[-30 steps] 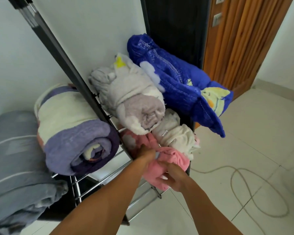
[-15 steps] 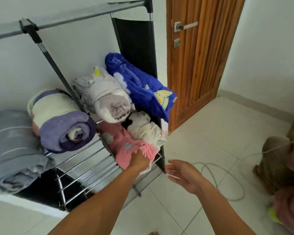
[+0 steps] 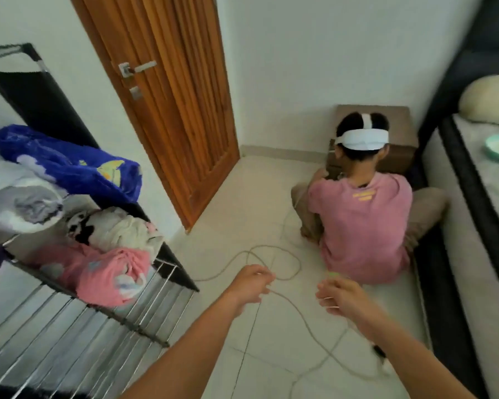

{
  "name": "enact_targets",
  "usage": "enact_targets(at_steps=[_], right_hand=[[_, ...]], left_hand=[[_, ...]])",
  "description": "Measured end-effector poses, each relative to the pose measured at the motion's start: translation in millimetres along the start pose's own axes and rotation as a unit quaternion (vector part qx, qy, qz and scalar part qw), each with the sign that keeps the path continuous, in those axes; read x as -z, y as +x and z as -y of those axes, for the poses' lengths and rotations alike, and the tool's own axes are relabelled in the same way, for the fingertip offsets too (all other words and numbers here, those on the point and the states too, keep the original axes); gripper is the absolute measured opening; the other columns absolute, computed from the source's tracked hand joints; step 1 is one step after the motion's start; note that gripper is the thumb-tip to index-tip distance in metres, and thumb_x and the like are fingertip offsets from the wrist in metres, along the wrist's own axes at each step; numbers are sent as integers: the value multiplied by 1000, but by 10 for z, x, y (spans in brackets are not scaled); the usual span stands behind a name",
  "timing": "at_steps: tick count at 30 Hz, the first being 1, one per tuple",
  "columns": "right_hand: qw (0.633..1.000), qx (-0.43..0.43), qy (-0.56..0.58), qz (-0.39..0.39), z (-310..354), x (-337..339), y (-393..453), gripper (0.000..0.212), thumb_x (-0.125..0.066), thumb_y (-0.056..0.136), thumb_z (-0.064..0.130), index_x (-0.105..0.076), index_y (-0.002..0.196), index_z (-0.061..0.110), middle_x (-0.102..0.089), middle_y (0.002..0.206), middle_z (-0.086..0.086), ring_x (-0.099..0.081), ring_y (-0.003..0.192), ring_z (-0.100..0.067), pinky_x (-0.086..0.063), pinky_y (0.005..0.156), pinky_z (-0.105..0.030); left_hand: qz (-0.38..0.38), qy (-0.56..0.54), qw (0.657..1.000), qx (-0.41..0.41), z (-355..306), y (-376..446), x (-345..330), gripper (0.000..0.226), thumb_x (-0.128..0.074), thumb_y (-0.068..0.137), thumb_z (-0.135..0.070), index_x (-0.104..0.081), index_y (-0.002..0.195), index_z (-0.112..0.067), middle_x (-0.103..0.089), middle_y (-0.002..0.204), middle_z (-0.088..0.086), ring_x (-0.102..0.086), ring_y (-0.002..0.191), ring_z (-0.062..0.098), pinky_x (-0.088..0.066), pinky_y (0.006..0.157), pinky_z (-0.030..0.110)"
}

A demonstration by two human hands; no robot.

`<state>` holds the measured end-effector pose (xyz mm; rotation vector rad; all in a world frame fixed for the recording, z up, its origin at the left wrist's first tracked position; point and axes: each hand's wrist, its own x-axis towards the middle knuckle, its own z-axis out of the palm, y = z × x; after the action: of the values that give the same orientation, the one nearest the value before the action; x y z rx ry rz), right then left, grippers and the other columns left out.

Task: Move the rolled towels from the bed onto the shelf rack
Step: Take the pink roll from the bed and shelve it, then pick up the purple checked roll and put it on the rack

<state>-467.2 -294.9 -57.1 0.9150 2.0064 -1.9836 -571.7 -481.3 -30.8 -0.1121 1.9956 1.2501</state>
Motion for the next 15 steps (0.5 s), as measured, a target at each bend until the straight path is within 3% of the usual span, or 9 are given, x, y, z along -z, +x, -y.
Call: enact_targets(at_steps=[2, 6, 10, 15], right_hand=[[989, 40, -138, -41, -204, 195, -190, 8, -65, 84, 23, -59, 80, 25, -64, 76, 2, -57, 67, -12, -44, 61, -24], [972, 12, -203, -116, -795, 829, -873, 11, -65, 83, 31, -56, 87, 28, -62, 80, 9, -58, 76, -11, -43, 69, -22], [963, -58, -180, -189, -1215, 1532, -1463, 17, -61, 87, 33, -56, 100, 25, -59, 87, 10, -57, 81, -9, -42, 69, -19], [935, -136, -85, -317, -1831, 2554, -2068, 24, -64, 85, 30, -61, 106, 18, -59, 80, 6, -58, 76, -11, -46, 70, -24]], left_hand=[[37, -86, 996, 10, -40, 25, -272, 7, -54, 94, -20, -57, 88, -19, -62, 89, 2, -60, 76, 13, -45, 69, 27], [139, -111, 982, 61, -104, -97, -1416, 14, -52, 96, -21, -55, 83, -15, -60, 81, 2, -58, 71, 14, -46, 65, 29], [216, -31, 973, 78, -99, -396, -2451, 11, -55, 94, -21, -56, 84, -17, -60, 80, 1, -58, 70, 15, -45, 63, 29], [282, 38, 956, 76, -198, -599, -3690, 11, -55, 94, -18, -54, 83, -18, -58, 77, 1, -57, 65, 15, -41, 58, 26]])
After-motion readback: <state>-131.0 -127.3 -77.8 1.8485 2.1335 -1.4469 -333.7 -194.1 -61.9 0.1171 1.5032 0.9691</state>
